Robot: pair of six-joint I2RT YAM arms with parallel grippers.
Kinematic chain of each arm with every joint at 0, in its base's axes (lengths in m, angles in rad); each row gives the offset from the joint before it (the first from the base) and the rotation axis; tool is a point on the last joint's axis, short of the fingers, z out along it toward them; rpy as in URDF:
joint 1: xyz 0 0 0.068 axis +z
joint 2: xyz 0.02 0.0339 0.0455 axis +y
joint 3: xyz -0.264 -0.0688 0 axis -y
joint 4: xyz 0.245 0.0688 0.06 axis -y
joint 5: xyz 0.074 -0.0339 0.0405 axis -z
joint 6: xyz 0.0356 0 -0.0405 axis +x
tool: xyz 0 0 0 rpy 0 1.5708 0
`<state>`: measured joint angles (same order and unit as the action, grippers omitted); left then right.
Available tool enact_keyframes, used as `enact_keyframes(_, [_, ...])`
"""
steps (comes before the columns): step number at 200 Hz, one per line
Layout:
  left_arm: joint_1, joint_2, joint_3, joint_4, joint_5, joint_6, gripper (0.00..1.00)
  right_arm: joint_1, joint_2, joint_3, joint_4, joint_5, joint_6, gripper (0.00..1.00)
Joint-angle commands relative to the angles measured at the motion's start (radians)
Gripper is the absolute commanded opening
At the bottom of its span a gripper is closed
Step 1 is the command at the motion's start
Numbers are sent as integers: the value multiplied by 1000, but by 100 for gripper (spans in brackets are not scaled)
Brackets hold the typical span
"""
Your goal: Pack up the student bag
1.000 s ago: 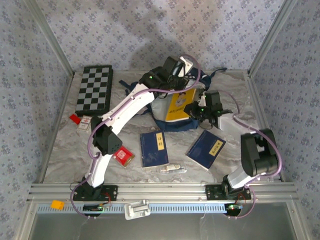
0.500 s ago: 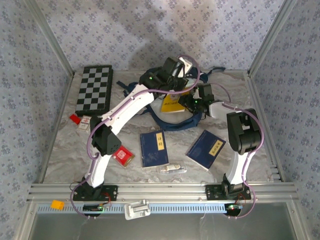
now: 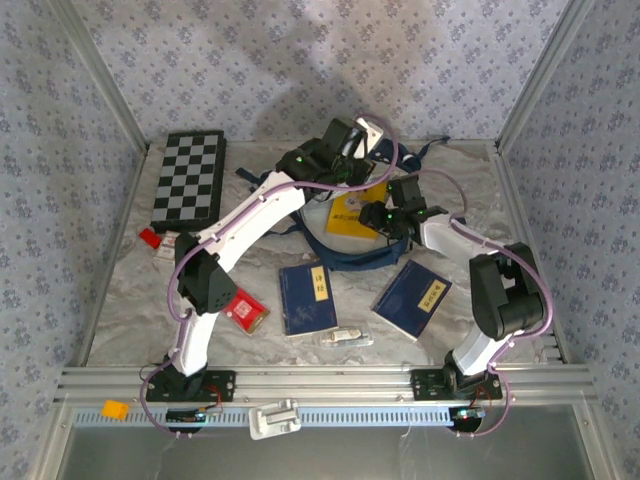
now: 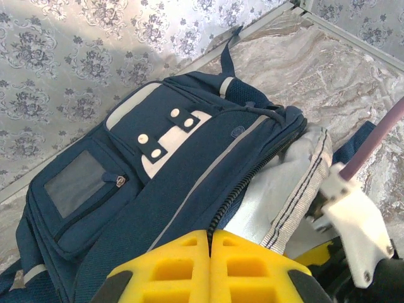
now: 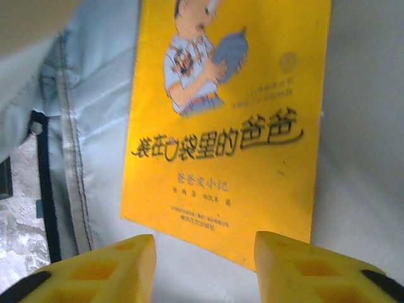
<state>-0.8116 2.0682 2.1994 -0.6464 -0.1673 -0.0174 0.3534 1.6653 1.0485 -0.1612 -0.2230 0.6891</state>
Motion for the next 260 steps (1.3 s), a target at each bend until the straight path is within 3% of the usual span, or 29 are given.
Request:
enact_keyframes(1, [11,-66,3,68,-5,-8,0,34,50,-15,-37,19,1,33])
enact_keyframes(56, [12,-69,12,53,-11,7,0,51,162,5,48,28,2,14])
enact_keyframes(97, [15,-98,-21,56,-11,12,0,26,161,9,134,138,-37,14])
enact_keyframes(147, [28,-126,-68,62,-38,20,0,-14,220,68,218,187,-90,14])
enact_keyframes(183, [51,-157,-125,91,-37,0,0,1,196,60,256,152,-105,14])
enact_keyframes(215, [63,-169,-137,105,-13,-4,0,52,130,-12,254,146,-69,22])
enact_keyframes(260, [68,-152,-115,107,1,0,0,90,201,-12,278,112,13,14])
